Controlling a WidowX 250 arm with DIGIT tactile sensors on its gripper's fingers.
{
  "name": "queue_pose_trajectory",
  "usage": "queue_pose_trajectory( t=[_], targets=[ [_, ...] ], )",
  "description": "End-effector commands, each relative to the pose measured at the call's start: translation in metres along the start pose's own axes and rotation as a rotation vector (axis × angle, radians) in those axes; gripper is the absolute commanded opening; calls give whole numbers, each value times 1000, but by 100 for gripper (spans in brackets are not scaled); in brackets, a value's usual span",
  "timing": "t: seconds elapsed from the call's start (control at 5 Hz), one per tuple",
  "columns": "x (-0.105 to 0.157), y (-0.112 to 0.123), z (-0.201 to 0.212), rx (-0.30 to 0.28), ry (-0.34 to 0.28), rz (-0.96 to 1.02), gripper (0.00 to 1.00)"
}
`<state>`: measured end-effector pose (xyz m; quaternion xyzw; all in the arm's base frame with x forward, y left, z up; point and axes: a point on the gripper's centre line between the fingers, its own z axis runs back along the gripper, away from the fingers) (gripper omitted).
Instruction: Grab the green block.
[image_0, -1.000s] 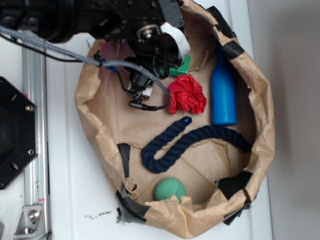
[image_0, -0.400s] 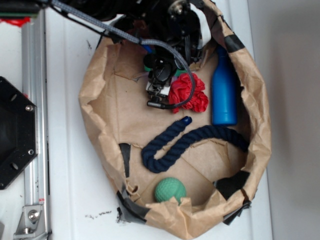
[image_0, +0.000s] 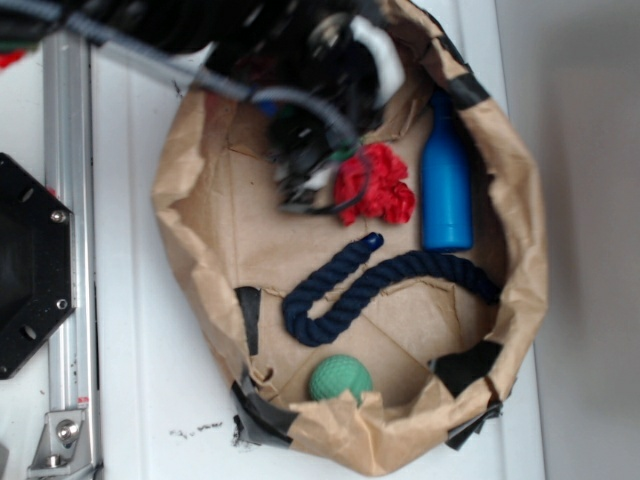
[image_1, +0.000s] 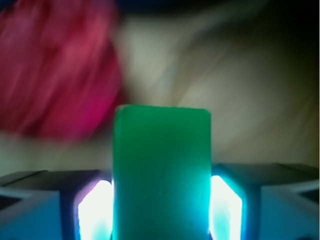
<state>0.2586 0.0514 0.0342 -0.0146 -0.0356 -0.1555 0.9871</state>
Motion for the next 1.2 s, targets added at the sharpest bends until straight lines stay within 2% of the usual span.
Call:
queue_pose_trajectory(
  t=[0.0,0.2,0.4,0.6,0.8,1.0],
  targets=[
    [40,-42,111,119,-102,318,0],
    [48,-56,116,30,-60,315,0],
    [41,-60,116,12,-17,412,0],
    [34,-63,121,19,-40,417,0],
    [31,-65,123,0,-40,402,0],
    [25,-68,121,22,-42,404,0]
  ],
)
